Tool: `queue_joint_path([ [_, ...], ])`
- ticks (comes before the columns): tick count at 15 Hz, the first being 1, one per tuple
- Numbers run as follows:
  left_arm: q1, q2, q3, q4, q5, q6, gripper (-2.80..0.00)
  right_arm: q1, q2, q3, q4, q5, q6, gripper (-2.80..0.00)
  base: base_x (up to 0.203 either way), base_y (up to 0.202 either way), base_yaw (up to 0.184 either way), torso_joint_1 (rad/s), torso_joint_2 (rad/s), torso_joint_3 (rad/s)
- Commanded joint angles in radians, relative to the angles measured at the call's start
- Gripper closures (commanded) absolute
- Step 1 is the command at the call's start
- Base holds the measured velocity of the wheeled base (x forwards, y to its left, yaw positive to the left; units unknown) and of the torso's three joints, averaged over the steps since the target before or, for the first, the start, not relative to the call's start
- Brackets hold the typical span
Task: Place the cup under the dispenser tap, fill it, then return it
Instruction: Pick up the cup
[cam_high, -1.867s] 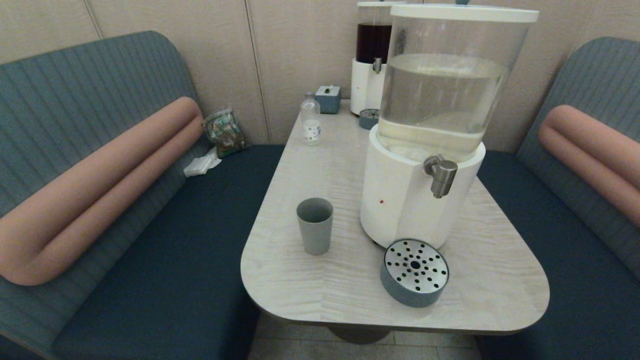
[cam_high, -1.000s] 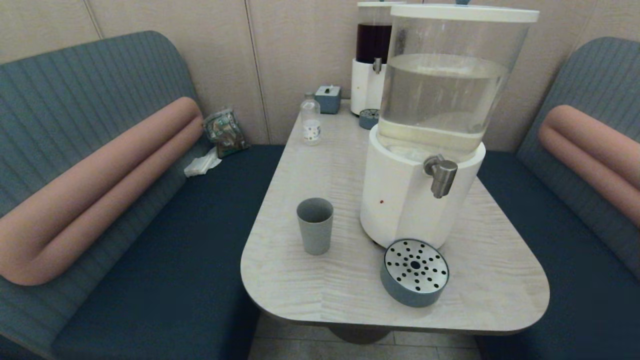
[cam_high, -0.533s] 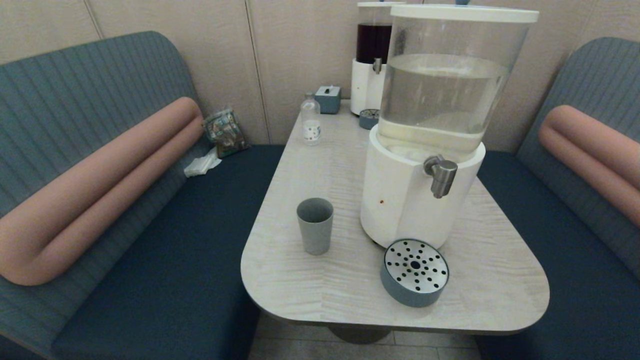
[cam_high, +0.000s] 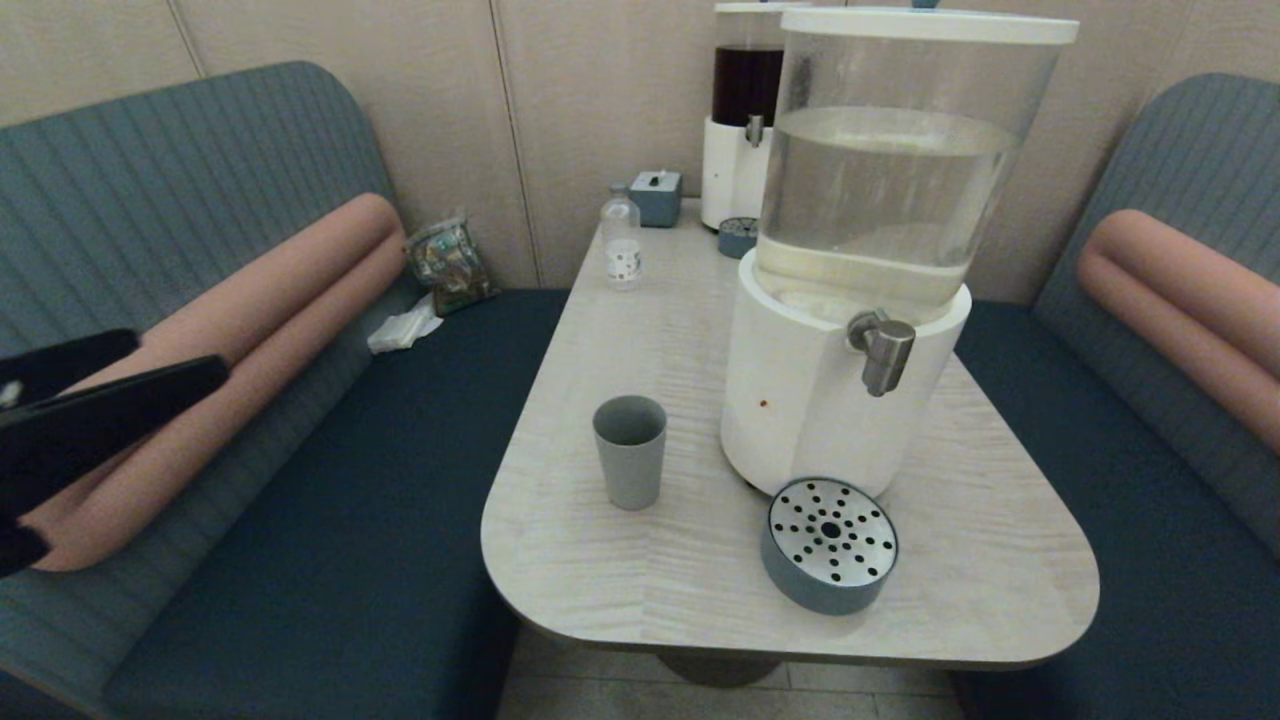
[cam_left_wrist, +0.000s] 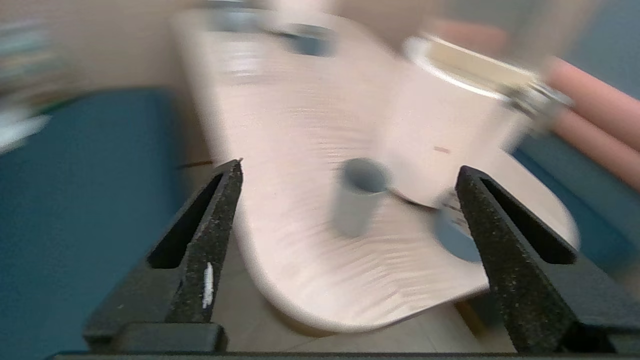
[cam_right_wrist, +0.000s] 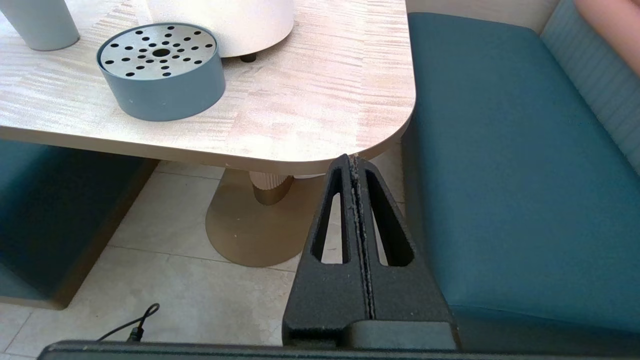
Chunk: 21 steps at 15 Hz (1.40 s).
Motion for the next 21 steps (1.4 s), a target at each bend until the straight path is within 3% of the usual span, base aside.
queue_joint_path([
  [1,0.000,0.270,0.029,-0.246,-0.200,0.011,-2.80,0.000,0.000,0.000,0.000,0.001,0.000,0.00,0.000,0.000,0.000,0.000,0.00,0.000],
  [3,0.000,0.428,0.095,-0.503,-0.381,0.043,-2.80,0.000,0.000,0.000,0.000,0.001,0.000,0.00,0.000,0.000,0.000,0.000,0.00,0.000],
  [4,0.001,0.517,0.131,-0.616,-0.426,0.073,-2.80,0.000,0.000,0.000,0.000,0.001,0.000,0.00,0.000,0.000,0.000,0.000,0.00,0.000],
  [6,0.004,0.724,0.181,-0.829,-0.473,0.139,-2.80,0.000,0.000,0.000,0.000,0.001,0.000,0.00,0.000,0.000,0.000,0.000,0.00,0.000],
  [9,0.005,1.006,0.221,-1.031,-0.524,0.239,-2.80,0.000,0.000,0.000,0.000,0.001,-0.002,0.00,0.000,0.000,0.000,0.000,0.00,0.000],
  [14,-0.008,1.194,0.160,-1.114,-0.573,0.269,-2.80,0.000,0.000,0.000,0.000,0.001,-0.002,0.00,0.000,0.000,0.000,0.000,0.00,0.000],
  [21,-0.129,1.234,0.091,-1.115,-0.559,0.262,-2.80,0.000,0.000,0.000,0.000,0.001,-0.002,0.00,0.000,0.000,0.000,0.000,0.00,0.000],
])
